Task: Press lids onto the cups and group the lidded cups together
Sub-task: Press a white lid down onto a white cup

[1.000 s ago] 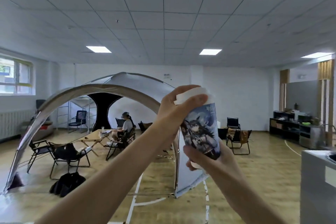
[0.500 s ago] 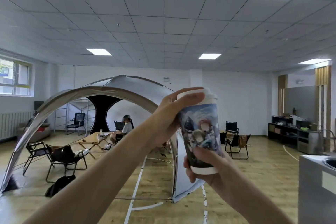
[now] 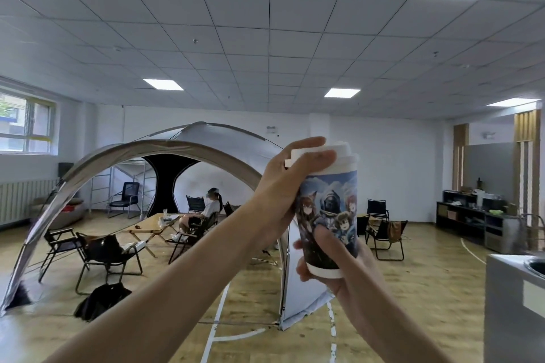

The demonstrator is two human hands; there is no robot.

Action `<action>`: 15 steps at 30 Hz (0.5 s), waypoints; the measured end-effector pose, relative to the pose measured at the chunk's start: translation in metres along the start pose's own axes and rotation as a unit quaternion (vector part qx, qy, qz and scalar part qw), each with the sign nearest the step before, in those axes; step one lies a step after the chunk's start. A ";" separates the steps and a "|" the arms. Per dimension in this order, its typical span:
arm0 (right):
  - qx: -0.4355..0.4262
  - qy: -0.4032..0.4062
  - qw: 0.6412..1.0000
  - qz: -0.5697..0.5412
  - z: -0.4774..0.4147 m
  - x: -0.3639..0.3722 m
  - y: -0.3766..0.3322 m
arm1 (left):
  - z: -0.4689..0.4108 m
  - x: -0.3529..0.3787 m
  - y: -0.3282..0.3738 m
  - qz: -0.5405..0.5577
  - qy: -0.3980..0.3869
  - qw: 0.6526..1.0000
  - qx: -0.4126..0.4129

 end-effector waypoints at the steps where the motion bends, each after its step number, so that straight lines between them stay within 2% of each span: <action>1: -0.007 0.020 1.000 0.006 0.000 -0.003 0.000 | 0.000 -0.001 -0.002 -0.017 0.013 1.000 0.010; 3: -0.011 0.033 0.999 0.005 0.001 -0.007 0.001 | -0.001 -0.003 -0.007 -0.027 0.015 1.000 -0.001; 6: 0.040 -0.055 0.994 -0.084 0.005 0.008 0.010 | 0.009 0.008 -0.010 0.041 -0.109 0.991 -0.067; 7: 0.051 -0.078 0.991 -0.100 0.007 0.012 0.011 | 0.012 0.009 -0.010 0.057 -0.126 0.988 -0.075; 9: 0.049 -0.072 0.991 -0.103 0.005 0.010 0.012 | 0.009 0.005 -0.013 0.059 -0.086 0.992 -0.069; 12: 0.022 -0.012 0.998 -0.054 0.000 -0.001 0.012 | 0.005 -0.003 -0.016 0.036 -0.005 0.998 -0.050; 15: 0.051 -0.046 0.994 -0.085 0.000 0.006 0.016 | 0.006 0.000 -0.019 0.053 -0.058 0.995 -0.065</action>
Point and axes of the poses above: each hand's wrist, its own z-axis away from the middle knuckle, its own x-axis out of the palm, y = z × x, the point moved 9 cm from there along -z, towards the middle knuckle, and after that the axes turned 1 degree about z, right-handed, at the moved point
